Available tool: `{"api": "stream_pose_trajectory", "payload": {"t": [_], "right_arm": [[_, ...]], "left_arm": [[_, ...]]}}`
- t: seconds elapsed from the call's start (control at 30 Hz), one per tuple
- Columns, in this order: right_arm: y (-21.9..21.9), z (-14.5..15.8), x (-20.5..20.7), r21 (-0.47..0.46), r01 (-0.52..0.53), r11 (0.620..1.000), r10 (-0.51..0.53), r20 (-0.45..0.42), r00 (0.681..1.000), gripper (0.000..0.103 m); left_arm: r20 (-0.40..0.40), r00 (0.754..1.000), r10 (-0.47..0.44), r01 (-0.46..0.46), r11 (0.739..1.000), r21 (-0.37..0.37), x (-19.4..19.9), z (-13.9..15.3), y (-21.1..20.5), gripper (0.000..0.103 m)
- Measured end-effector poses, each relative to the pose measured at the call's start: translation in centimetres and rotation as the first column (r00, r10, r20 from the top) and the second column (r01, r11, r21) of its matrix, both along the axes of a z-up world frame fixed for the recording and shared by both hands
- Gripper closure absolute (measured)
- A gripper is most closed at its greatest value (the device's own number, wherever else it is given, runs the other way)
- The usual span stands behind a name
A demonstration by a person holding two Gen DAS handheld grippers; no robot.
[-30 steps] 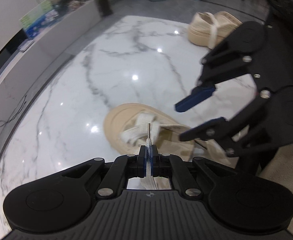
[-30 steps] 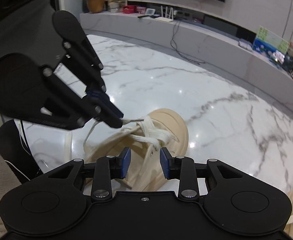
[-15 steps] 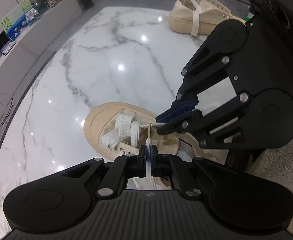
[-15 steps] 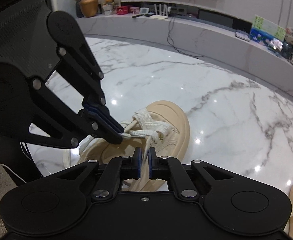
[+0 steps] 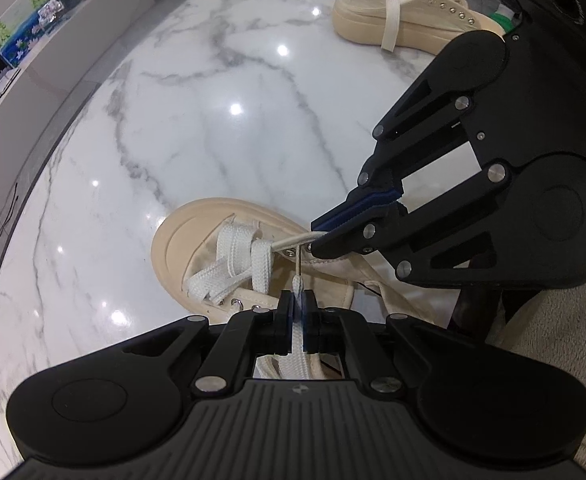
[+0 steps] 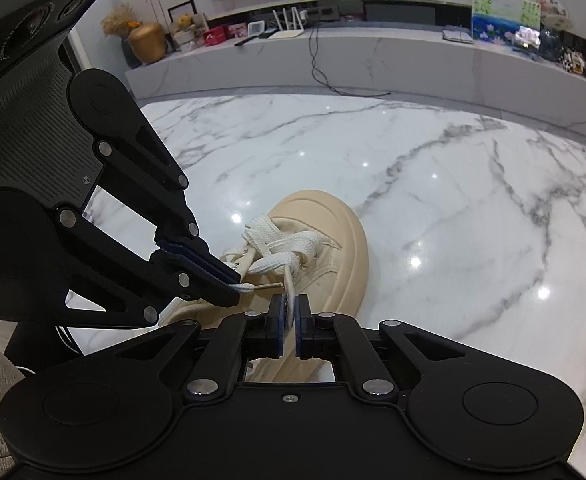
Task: Lace up shoes with both hands
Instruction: 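Bring the lace tip to an eyelet with the left gripper while the right gripper holds the lace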
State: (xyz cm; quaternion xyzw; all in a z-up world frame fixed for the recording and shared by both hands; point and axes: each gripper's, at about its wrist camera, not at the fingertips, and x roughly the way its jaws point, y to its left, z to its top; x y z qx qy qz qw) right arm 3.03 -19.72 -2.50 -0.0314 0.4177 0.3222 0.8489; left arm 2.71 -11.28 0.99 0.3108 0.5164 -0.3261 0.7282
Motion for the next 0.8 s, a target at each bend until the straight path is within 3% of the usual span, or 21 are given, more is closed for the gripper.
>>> {"api": "stream_pose_trajectory", "payload": {"t": [0.13,0.3,0.47,0.8], "right_arm": [[0.0,-0.1,0.0,0.005,-0.003,1.000,0.003,0.002,1.000,0.100],[-0.2,-0.2,0.1,0.010,-0.001,1.000,0.001,0.002,1.000,0.100],[-0.3,-0.2,0.0,0.008,-0.002,1.000,0.002,0.007,1.000,0.100],[-0.4,-0.3,0.0,0.001,0.005,1.000,-0.005,0.006,1.000,0.100]], "left_arm": [[-0.006,1.000,0.005,-0.005,1.000,0.003,-0.3,1.2,0.3,0.100],[-0.105,0.994,0.043,-0.050,0.997,-0.064,0.1,1.4,0.4,0.100],[-0.122,0.986,0.114,-0.118,0.992,-0.033,0.9,0.0,0.2,0.100],[-0.061,0.981,0.185,-0.184,0.983,0.012,1.8,-1.0,0.4,0.100]]}}
